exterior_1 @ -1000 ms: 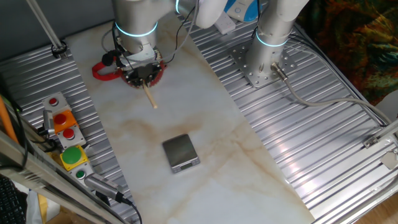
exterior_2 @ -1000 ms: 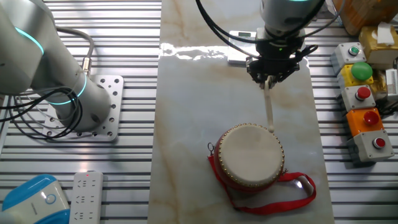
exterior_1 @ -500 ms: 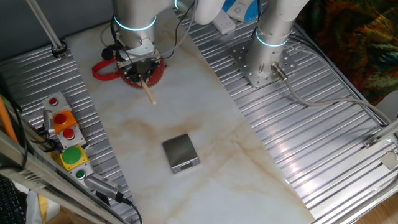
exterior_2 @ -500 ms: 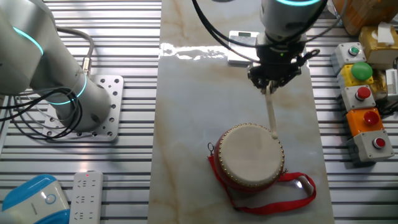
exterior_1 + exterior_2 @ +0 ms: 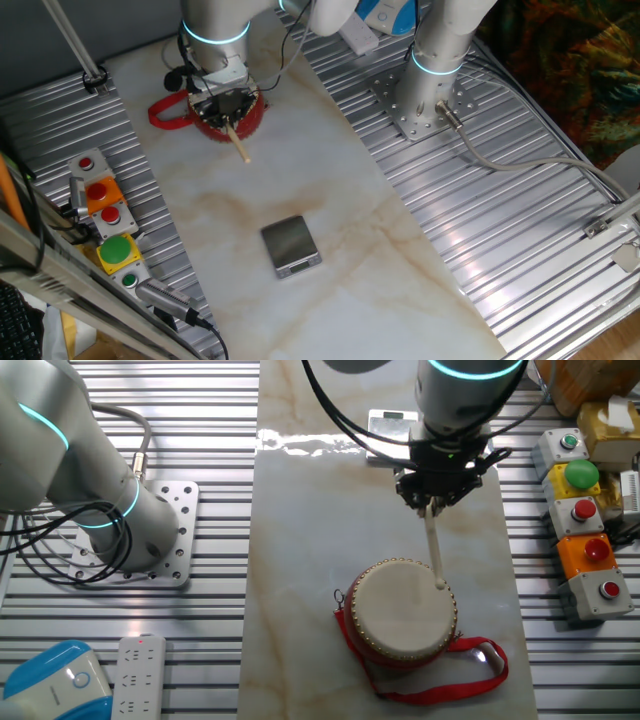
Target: Play the drum
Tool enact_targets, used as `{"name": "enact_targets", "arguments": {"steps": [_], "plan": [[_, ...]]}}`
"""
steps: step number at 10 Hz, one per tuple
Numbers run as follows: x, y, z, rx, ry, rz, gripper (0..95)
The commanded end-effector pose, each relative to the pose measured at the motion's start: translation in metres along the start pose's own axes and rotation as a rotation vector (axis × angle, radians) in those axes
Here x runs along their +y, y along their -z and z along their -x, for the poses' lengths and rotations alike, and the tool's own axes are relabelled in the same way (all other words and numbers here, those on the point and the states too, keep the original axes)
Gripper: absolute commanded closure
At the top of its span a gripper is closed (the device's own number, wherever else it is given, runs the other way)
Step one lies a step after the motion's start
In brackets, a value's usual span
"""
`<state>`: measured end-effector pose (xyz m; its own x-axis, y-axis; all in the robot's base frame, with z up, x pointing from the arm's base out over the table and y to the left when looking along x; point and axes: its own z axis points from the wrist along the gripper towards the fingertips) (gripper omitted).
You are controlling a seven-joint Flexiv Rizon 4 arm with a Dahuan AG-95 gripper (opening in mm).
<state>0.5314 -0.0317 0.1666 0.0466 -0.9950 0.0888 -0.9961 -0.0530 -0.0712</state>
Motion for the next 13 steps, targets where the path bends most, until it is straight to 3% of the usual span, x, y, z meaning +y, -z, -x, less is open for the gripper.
{"name": "enact_targets", "arguments": {"steps": [1, 2, 3, 4, 5, 7, 8, 9, 10, 11, 13], "plan": [[0.002, -0.003, -0.004, 0.003, 0.000, -0.019, 95.0], [0.004, -0.009, -0.010, -0.015, -0.004, -0.026, 95.0], [0.005, -0.017, -0.017, -0.064, -0.020, -0.038, 95.0], [0.006, -0.027, -0.026, -0.179, -0.058, -0.053, 95.0], [0.005, -0.032, -0.029, -0.234, -0.076, -0.065, 95.0], [0.006, -0.023, -0.023, -0.187, -0.078, -0.042, 95.0], [0.008, -0.006, -0.013, -0.138, -0.084, -0.026, 95.0], [0.010, 0.010, -0.003, 0.000, -0.023, -0.020, 95.0], [0.011, 0.015, 0.001, 0.104, 0.027, -0.003, 95.0], [0.011, 0.017, 0.004, 0.162, 0.056, 0.002, 95.0], [0.012, 0.016, 0.002, 0.142, 0.025, 0.003, 95.0]]}}
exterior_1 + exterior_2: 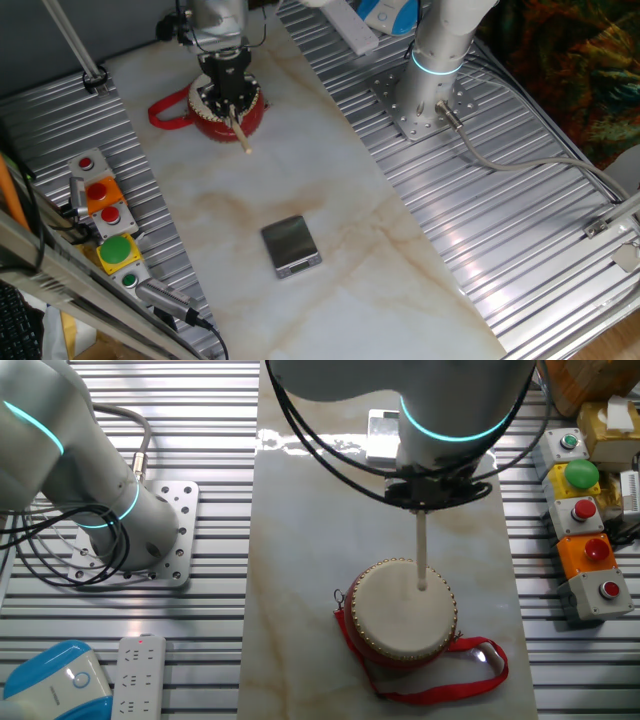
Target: Play the drum
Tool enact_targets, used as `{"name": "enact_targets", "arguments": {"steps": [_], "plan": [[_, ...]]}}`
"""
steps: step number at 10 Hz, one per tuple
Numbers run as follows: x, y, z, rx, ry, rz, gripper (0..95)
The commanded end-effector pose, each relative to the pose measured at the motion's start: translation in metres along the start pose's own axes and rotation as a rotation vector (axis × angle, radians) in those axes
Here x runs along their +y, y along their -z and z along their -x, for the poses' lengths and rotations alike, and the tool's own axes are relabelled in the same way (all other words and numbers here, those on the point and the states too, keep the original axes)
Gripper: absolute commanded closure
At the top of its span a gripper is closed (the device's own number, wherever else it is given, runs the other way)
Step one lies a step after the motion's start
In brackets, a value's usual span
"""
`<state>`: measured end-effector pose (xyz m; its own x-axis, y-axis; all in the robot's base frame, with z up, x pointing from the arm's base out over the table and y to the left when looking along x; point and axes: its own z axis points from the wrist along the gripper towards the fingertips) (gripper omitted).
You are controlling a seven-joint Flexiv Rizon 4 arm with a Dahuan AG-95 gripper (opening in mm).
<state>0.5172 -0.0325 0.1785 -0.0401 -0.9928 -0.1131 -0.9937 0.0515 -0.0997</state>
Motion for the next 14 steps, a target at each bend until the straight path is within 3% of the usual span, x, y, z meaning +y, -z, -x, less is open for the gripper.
{"name": "enact_targets", "arguments": {"steps": [1, 2, 9, 10, 13, 14], "plan": [[-0.001, 0.003, 0.004, 0.339, 0.131, 0.034, 95.0], [-0.001, 0.002, 0.003, 0.347, 0.130, 0.038, 95.0], [0.003, 0.000, -0.009, 0.311, 0.105, 0.042, 95.0], [0.006, -0.002, -0.016, 0.288, 0.094, 0.039, 95.0], [0.019, -0.011, -0.041, 0.180, 0.043, 0.029, 95.0], [0.021, -0.012, -0.047, 0.106, 0.018, 0.031, 95.0]]}}
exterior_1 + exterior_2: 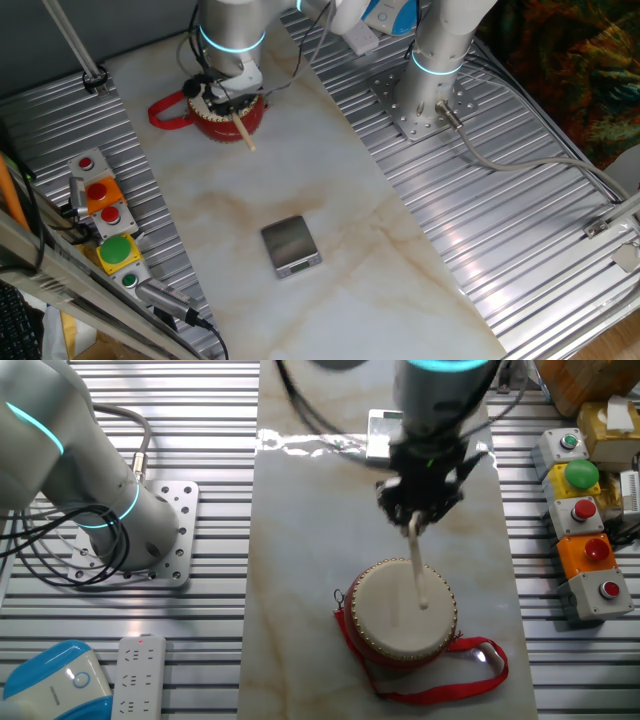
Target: Play the drum
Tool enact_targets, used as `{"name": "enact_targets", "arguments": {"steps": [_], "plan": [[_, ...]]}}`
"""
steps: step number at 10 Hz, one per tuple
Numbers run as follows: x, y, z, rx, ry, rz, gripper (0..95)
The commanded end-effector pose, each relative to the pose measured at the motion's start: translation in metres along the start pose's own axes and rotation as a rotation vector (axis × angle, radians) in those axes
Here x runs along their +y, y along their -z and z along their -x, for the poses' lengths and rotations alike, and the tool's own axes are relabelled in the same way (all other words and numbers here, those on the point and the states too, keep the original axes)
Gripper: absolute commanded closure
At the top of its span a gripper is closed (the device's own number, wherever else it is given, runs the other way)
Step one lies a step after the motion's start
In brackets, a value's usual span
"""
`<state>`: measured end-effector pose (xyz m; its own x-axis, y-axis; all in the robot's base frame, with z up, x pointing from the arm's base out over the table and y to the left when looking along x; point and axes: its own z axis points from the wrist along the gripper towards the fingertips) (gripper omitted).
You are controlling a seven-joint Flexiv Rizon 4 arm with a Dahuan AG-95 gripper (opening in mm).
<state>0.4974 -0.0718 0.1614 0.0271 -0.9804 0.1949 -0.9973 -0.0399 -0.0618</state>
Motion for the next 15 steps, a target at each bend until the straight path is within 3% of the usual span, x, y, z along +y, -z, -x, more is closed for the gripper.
{"name": "enact_targets", "arguments": {"steps": [1, 3, 6, 9, 10, 13, 15], "plan": [[0.003, -0.003, -0.005, -0.211, -0.076, -0.005, 95.0], [0.002, -0.003, -0.005, -0.268, -0.088, -0.015, 95.0], [-0.003, -0.013, -0.007, -0.397, -0.108, -0.052, 95.0], [-0.012, -0.031, -0.006, -0.447, -0.116, -0.065, 95.0], [-0.013, -0.030, -0.003, -0.440, -0.125, -0.060, 95.0], [-0.014, -0.012, 0.009, -0.345, -0.115, -0.047, 95.0], [-0.016, -0.003, 0.014, -0.291, -0.114, -0.016, 95.0]]}}
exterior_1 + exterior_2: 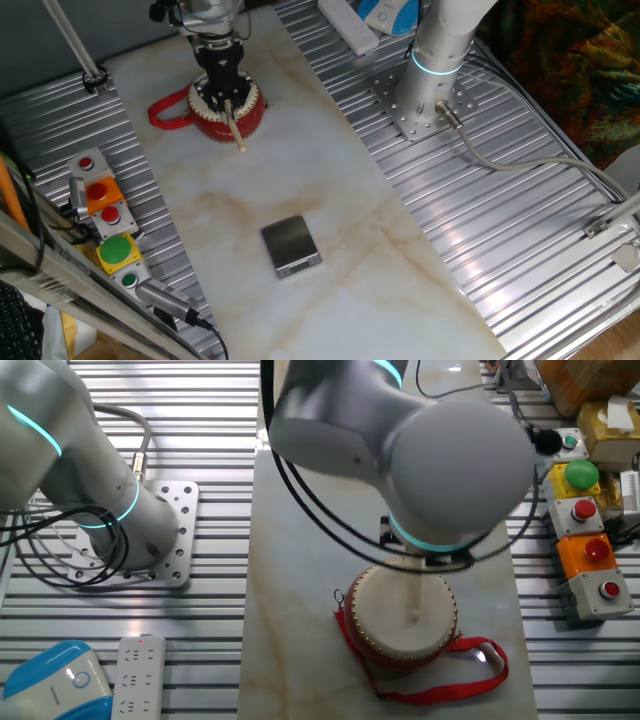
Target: Play the drum
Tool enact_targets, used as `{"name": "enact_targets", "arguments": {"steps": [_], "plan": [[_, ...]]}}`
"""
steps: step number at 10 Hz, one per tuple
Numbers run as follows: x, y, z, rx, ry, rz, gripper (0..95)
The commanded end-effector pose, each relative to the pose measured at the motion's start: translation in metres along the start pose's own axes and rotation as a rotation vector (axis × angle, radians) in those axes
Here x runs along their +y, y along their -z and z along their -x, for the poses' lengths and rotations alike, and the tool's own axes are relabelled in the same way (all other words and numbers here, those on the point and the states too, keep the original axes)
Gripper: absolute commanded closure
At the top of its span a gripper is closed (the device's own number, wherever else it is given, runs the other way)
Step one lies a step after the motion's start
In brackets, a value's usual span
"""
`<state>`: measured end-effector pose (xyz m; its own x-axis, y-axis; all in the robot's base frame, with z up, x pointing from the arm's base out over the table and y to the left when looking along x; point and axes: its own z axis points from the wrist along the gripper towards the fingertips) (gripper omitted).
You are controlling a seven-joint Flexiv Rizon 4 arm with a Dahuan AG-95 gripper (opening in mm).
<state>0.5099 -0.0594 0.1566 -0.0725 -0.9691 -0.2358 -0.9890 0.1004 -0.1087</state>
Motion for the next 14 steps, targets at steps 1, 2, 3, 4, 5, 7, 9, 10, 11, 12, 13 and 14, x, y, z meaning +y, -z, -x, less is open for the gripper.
{"name": "enact_targets", "arguments": {"steps": [1, 2, 3, 4, 5, 7, 9, 10, 11, 12, 13, 14], "plan": [[-0.003, 0.000, 0.003, 0.160, 0.018, 0.043, 95.0], [-0.004, 0.000, 0.004, 0.172, 0.014, 0.046, 95.0], [-0.004, 0.001, 0.006, 0.192, 0.007, 0.056, 95.0], [-0.006, 0.002, 0.009, 0.205, 0.006, 0.058, 95.0], [-0.008, 0.003, 0.015, 0.205, -0.004, 0.061, 95.0], [-0.012, 0.003, 0.029, 0.208, -0.016, 0.062, 95.0], [-0.012, -0.004, 0.050, 0.207, -0.046, 0.056, 95.0], [-0.012, -0.008, 0.062, 0.212, -0.070, 0.053, 95.0], [-0.011, -0.010, 0.067, 0.214, -0.096, 0.048, 95.0], [-0.011, -0.013, 0.074, 0.215, -0.146, 0.045, 95.0], [-0.009, -0.016, 0.077, 0.220, -0.221, 0.045, 95.0], [-0.008, -0.018, 0.081, 0.231, -0.294, 0.041, 95.0]]}}
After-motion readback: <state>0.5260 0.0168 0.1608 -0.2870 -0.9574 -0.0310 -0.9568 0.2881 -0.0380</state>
